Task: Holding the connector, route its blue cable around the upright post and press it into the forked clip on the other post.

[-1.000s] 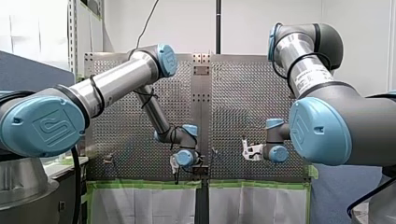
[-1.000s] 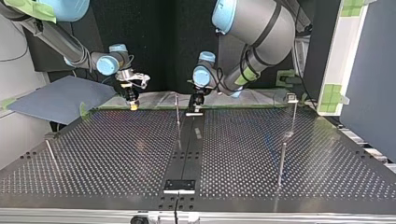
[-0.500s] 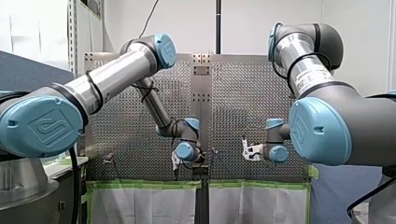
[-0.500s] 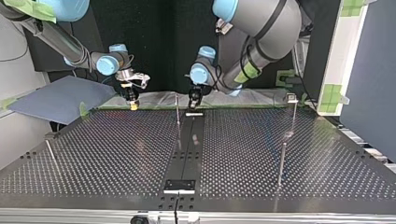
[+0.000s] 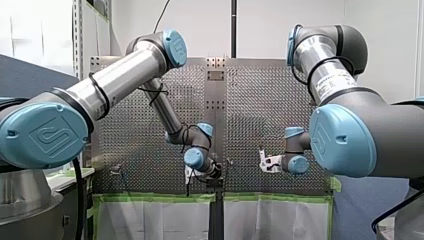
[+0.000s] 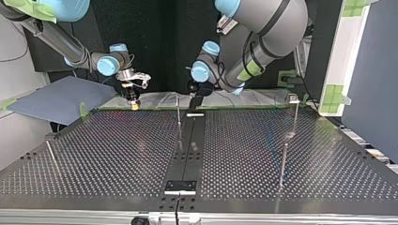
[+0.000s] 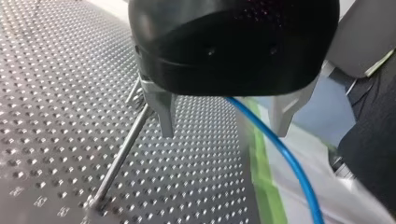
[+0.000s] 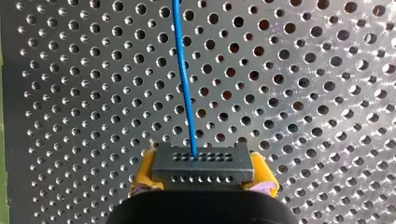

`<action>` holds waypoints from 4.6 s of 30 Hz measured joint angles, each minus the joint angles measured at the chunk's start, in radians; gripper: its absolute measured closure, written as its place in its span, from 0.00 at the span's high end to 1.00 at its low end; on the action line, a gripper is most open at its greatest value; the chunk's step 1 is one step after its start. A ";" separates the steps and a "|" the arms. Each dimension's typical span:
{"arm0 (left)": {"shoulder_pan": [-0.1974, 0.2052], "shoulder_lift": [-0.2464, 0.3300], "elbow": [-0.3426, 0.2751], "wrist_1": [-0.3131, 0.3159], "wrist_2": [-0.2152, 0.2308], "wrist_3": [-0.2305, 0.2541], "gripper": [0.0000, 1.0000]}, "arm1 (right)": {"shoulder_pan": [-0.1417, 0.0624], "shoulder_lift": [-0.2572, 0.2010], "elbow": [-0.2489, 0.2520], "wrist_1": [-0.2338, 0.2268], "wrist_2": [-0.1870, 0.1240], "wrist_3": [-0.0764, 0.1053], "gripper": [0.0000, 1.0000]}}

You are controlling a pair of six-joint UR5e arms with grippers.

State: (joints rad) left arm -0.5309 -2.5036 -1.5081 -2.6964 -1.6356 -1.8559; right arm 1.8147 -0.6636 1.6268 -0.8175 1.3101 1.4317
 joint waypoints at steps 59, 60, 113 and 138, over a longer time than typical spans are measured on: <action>-0.087 0.072 -0.062 0.083 -0.041 0.004 1.00 | 0.000 0.000 0.000 0.012 0.000 0.000 0.00; -0.088 0.072 -0.063 0.080 -0.044 0.005 1.00 | 0.000 0.000 0.000 0.012 0.000 0.000 0.00; -0.398 0.506 -0.496 0.247 -0.491 -0.097 1.00 | -0.017 0.000 -0.001 0.048 0.024 0.027 0.00; -0.324 0.703 -0.693 0.306 -0.604 -0.050 1.00 | -0.021 0.000 -0.001 0.058 0.026 0.021 0.00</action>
State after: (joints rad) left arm -0.8548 -1.8011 -2.2008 -2.3901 -2.2394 -1.9063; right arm 1.7940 -0.6639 1.6254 -0.7597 1.3363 1.4529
